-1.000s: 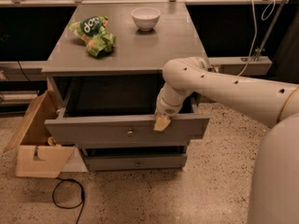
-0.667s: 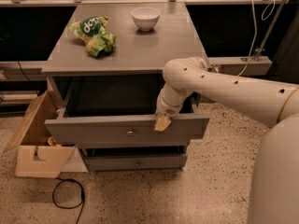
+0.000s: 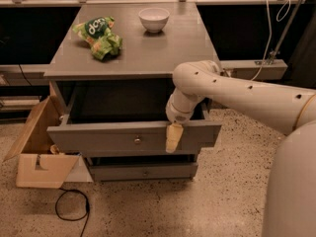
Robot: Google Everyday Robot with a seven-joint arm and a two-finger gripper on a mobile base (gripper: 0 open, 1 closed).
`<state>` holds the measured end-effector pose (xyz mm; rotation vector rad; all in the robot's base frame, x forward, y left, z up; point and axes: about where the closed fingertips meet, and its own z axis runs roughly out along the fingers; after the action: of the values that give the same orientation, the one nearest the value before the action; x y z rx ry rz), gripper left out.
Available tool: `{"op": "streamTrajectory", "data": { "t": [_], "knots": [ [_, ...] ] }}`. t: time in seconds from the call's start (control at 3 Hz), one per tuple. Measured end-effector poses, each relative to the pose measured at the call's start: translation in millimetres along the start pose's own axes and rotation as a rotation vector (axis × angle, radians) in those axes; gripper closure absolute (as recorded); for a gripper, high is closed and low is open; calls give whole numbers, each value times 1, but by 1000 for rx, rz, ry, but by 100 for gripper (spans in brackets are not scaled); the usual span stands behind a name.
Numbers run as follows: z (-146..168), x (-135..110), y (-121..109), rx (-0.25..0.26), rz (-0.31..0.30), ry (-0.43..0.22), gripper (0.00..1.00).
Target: Open top drawer
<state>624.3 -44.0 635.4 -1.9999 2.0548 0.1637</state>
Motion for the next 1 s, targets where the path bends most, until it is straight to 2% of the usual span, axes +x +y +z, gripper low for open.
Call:
{"op": "streamTrajectory", "data": {
  "t": [0.33,0.67,1.0],
  "knots": [
    [-8,19,14,-44,14,16,3],
    [-16,41,33,-69,35,35,34],
    [-20,54,45,-73,56,38,57]
  ]
}}
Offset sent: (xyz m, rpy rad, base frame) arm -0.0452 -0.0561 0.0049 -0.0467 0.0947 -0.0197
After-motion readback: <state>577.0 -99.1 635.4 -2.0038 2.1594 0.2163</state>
